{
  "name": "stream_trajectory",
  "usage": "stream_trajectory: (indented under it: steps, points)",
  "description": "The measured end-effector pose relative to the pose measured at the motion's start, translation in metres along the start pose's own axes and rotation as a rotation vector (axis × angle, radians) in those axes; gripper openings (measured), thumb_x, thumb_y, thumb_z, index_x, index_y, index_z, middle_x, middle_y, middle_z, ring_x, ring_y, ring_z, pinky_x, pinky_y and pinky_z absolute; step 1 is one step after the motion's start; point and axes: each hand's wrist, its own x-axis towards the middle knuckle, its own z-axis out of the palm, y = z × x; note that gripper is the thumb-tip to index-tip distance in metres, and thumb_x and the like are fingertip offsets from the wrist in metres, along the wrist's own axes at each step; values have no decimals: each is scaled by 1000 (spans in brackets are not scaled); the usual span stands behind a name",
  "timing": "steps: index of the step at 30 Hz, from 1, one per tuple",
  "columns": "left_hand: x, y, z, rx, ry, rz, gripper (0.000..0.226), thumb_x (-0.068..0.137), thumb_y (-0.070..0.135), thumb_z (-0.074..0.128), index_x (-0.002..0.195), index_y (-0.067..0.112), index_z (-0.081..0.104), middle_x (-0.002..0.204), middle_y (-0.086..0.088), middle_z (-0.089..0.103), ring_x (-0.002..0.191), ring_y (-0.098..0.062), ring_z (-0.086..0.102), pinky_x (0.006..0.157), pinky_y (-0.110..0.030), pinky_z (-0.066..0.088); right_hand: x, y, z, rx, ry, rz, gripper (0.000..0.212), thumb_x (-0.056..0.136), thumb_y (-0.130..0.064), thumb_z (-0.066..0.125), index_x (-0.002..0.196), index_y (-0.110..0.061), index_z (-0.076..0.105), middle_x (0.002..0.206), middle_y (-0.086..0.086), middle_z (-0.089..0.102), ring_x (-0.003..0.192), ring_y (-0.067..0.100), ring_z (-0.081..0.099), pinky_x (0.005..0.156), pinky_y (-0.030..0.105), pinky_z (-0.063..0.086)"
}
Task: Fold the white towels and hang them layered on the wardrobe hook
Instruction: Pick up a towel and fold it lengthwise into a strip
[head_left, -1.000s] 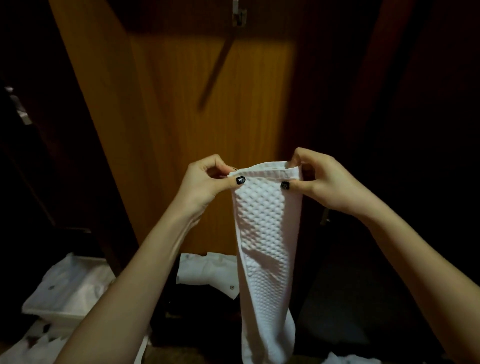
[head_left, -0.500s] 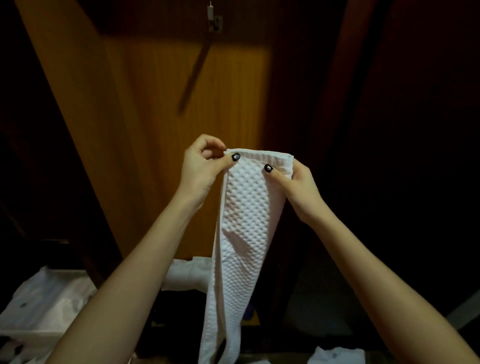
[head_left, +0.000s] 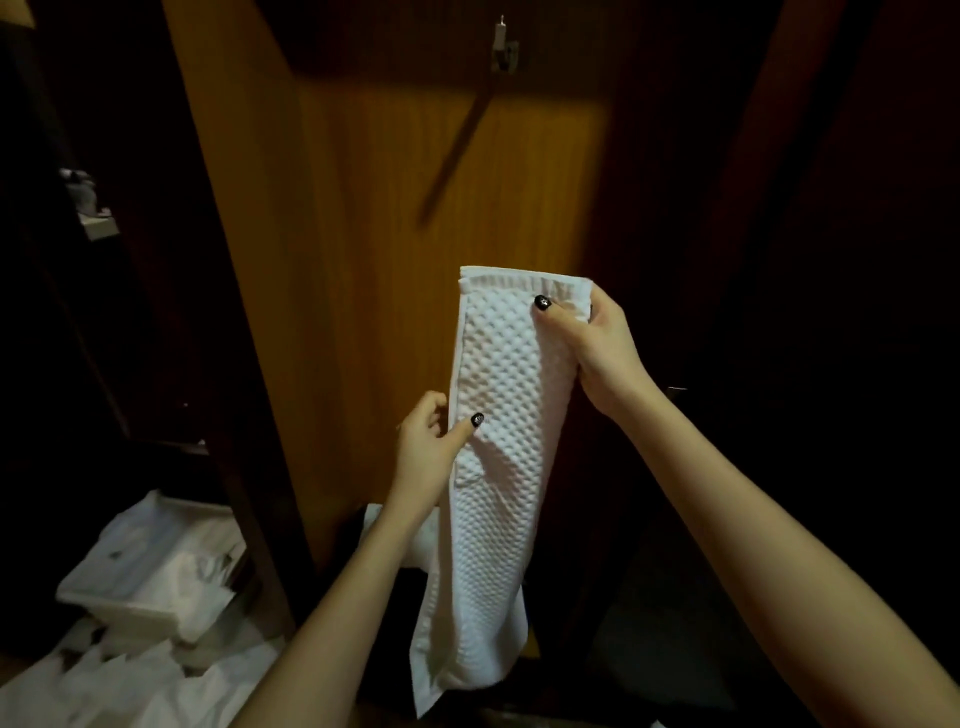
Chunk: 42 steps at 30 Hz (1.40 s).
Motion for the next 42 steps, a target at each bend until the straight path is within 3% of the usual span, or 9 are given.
stream_trajectory:
  steps: [3, 7, 10, 15, 18, 23, 30, 33, 42]
  points:
    - [2, 2, -1, -155, -142, -65, 17, 87, 3, 68, 90, 12, 54, 78, 6, 71, 73, -3, 65, 67, -16, 48, 4, -1, -8, 38, 32, 23, 20, 92, -5, 64, 112, -3, 62, 106, 14, 71, 92, 21, 71, 78, 33, 59]
    - [1, 12, 12, -282, -271, -206, 51, 89, 12, 68, 134, 17, 44, 123, 1, 67, 107, -11, 64, 88, -31, 55, 8, -7, -20, 98, -32, 100, 21, 93, -5, 60, 114, -3, 62, 102, 10, 74, 88, 21, 72, 72, 31, 58]
    - [9, 23, 13, -238, -312, -145, 26, 84, 24, 71, 109, 17, 67, 121, -4, 64, 113, -14, 58, 96, -39, 43, 11, -16, -34, 139, -111, 151, 22, 93, -7, 58, 114, -4, 62, 97, 6, 75, 86, 20, 73, 69, 30, 58]
    - [23, 39, 15, -77, -404, -64, 28, 90, 19, 67, 115, 30, 62, 143, 15, 26, 130, 10, 20, 97, 0, 18, 15, -31, -51, 128, -198, 168, 41, 87, -14, 64, 125, 0, 57, 107, 10, 72, 93, 24, 71, 77, 34, 60]
    - [26, 45, 21, -160, -450, -70, 36, 89, 15, 66, 124, 19, 58, 142, 5, 47, 135, -9, 38, 109, -21, 34, 16, -38, -59, 100, -217, 177, 52, 82, -20, 62, 129, 2, 55, 113, 14, 69, 96, 26, 70, 79, 35, 59]
    - [21, 56, 33, -291, -517, -3, 30, 82, 8, 70, 107, 22, 60, 97, 19, 73, 93, 0, 67, 75, -15, 52, 21, -48, -71, 43, -185, 125, 36, 81, -22, 63, 114, -6, 64, 99, 5, 75, 88, 20, 72, 71, 29, 58]
    - [24, 77, 34, -241, -611, 169, 89, 72, 46, 81, 139, 46, 22, 144, 15, 43, 130, -6, 49, 103, -25, 43, 27, -59, -82, 29, -172, 120, 29, 89, -23, 64, 112, -6, 66, 104, 7, 75, 94, 22, 72, 73, 29, 57]
    - [22, 89, 38, -334, -637, 246, 100, 77, 32, 78, 141, 60, 7, 161, 8, 20, 145, -19, 30, 115, -43, 35, 27, -58, -86, 57, -155, 157, 28, 91, -24, 63, 113, -6, 66, 106, 7, 74, 97, 22, 71, 75, 30, 57]
    - [29, 99, 45, -67, -580, 392, 36, 83, 14, 67, 113, 32, 56, 122, 20, 56, 122, 10, 47, 100, -6, 32, 19, -39, -88, 105, 15, 262, 43, 101, -37, 49, 125, -4, 60, 120, 12, 70, 111, 27, 67, 91, 38, 56]
